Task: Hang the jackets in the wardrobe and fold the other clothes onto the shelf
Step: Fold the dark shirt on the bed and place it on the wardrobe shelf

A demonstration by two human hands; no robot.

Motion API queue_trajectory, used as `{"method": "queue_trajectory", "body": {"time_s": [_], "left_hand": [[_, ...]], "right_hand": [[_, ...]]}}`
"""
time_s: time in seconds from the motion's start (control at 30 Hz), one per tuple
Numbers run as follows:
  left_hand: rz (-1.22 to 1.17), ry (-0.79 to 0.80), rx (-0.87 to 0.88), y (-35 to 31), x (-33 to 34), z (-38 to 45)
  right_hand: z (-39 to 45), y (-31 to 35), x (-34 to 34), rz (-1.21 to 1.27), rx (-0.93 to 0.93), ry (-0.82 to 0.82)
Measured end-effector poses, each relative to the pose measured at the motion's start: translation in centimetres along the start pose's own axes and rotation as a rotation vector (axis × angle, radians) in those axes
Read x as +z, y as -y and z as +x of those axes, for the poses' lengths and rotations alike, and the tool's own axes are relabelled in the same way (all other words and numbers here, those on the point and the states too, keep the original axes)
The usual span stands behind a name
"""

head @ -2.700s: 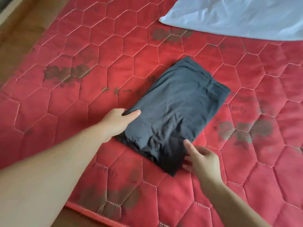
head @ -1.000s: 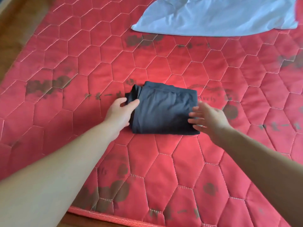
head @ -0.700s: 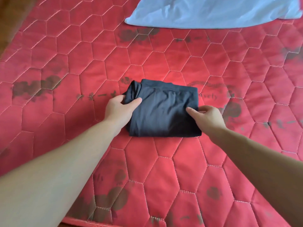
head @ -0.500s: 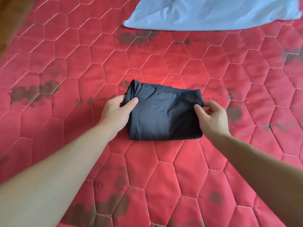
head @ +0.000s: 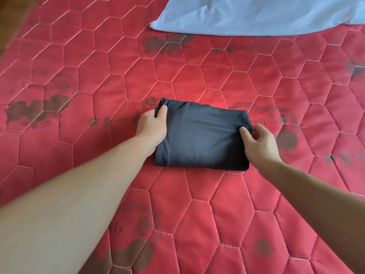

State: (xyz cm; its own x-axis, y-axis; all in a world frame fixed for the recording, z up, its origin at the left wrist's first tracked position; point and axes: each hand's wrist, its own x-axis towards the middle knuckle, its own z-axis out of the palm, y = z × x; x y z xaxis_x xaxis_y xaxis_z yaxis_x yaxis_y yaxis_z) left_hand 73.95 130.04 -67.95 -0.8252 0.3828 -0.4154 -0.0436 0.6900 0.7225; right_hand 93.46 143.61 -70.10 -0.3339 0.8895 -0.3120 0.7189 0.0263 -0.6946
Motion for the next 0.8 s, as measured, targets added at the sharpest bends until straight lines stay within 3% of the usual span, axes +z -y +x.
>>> {"method": "queue_trajectory", "body": {"time_s": [0.1,0.17,0.23,0.33,0.4,0.47,0.57,0.63,0.8], "left_hand": [[-0.097,0.036,-0.034,-0.4,0.1,0.7],[0.054,0.031,-0.042,-0.3,0.4,1.1],[0.274,-0.053,0.016,0.0,0.4,1.8],[0.376,-0.266,0.196,-0.1,0.2,1.2],[0.439,-0.314,0.514,-0.2,0.9,-0.9],[0.585,-0.19,0.721,-0.2,2.4,-3.4],[0.835,0.043,0.589,1.0,4.3,-4.2],[0.861,0.047,0.524,1.7,4.3,-3.0],[0.846,0.061,0.536,2.2,4.5,-1.5]], "right_hand": [[-0.1,0.3,0.1,0.063,-0.063,-0.074],[0.6,0.3,0.3,0.049,-0.026,-0.064],[1.3,0.4,0.4,0.011,0.055,-0.051],[1.1,0.8,0.3,-0.001,0.067,-0.124],[-0.2,1.1,0.8,-0.073,-0.215,-0.19],[-1.7,1.8,2.0,-0.2,-0.528,-0.142],[-2.9,2.4,4.4,-0.39,-0.615,0.057],[-2.6,2.2,5.3,-0.498,-0.559,0.126],[0.0,-1.1,4.9,-0.706,-0.524,0.109]]}}
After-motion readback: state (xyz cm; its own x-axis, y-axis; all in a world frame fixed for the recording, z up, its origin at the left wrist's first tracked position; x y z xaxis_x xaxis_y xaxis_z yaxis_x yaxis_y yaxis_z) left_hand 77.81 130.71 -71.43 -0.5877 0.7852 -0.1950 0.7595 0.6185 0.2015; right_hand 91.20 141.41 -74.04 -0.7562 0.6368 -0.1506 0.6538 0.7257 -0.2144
